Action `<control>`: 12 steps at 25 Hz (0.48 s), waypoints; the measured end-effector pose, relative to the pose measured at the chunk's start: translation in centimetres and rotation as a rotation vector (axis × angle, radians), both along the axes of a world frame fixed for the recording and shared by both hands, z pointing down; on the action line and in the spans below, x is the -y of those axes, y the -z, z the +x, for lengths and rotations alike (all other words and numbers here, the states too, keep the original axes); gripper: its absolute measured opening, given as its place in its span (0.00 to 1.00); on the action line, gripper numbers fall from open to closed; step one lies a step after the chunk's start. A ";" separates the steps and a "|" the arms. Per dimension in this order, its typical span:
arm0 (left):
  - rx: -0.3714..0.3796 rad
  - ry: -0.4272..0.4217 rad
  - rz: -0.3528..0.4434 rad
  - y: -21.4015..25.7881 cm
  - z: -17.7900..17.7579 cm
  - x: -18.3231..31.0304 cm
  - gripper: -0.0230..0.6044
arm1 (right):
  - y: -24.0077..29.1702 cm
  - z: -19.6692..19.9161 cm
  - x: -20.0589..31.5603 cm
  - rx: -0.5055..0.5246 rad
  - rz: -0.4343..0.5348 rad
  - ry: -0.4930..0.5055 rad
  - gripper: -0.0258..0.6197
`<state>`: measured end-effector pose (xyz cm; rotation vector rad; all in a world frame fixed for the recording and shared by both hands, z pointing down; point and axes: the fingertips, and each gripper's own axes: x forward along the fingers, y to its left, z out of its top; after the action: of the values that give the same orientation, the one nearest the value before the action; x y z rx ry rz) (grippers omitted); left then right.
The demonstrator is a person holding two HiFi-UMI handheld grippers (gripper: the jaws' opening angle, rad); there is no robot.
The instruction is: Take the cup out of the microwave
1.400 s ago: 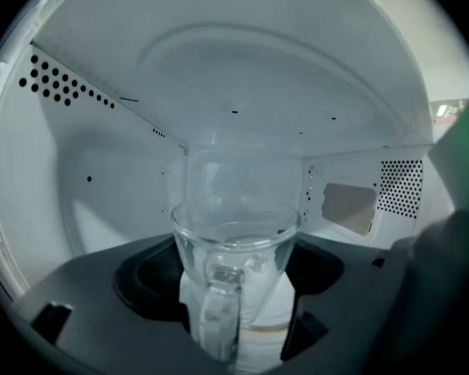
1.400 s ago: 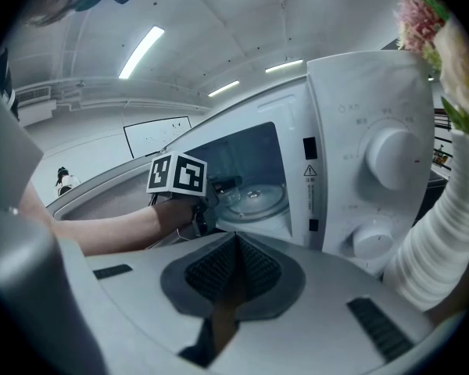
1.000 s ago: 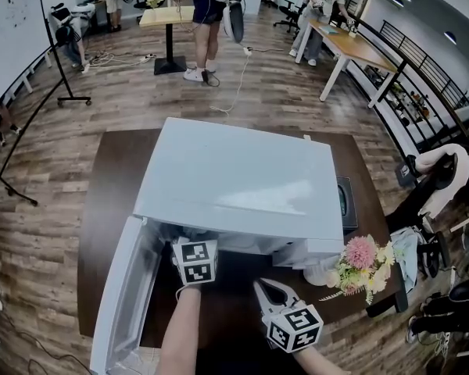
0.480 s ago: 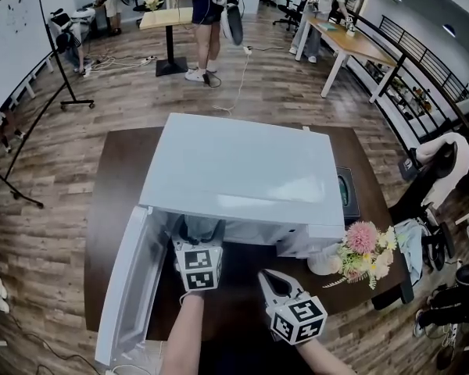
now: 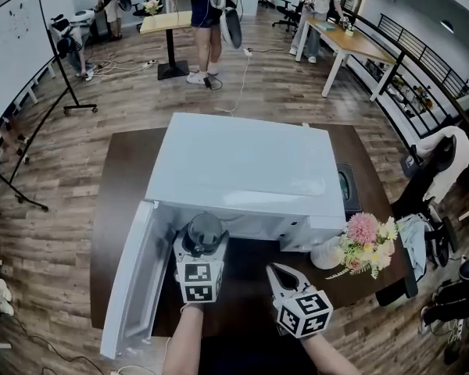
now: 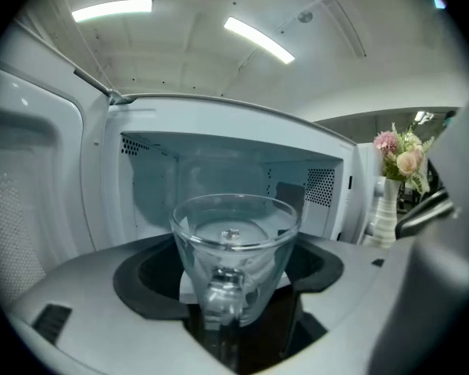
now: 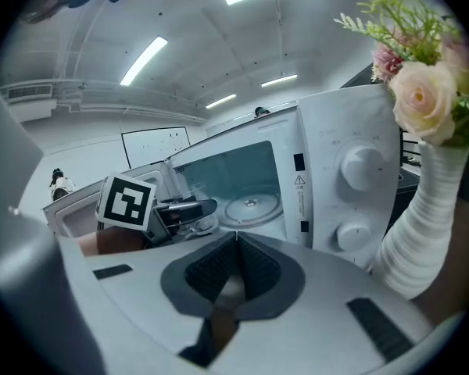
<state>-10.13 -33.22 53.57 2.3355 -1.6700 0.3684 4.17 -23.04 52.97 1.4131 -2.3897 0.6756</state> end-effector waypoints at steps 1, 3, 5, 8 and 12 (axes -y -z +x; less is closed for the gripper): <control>-0.003 -0.009 -0.003 0.1 0.1 -0.4 0.63 | 0.0 0.2 0.0 -0.001 0.000 -0.004 0.03; -0.015 -0.028 -0.007 0.2 0.3 -1.4 0.63 | -0.1 0.5 -0.1 -0.003 0.001 -0.013 0.03; -0.022 -0.049 -0.008 0.4 0.5 -2.4 0.63 | -0.1 0.7 -0.1 -0.005 0.003 -0.018 0.03; -0.027 -0.070 -0.011 0.7 0.6 -3.8 0.63 | -0.2 1.0 -0.1 -0.012 0.006 -0.017 0.03; -0.036 -0.098 -0.008 1.4 0.6 -5.3 0.63 | -0.2 1.3 -0.2 -0.015 0.015 -0.012 0.03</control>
<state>-9.53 -27.97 52.22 2.4088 -1.5393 0.3490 5.50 -22.88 53.12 1.4348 -2.3810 0.6493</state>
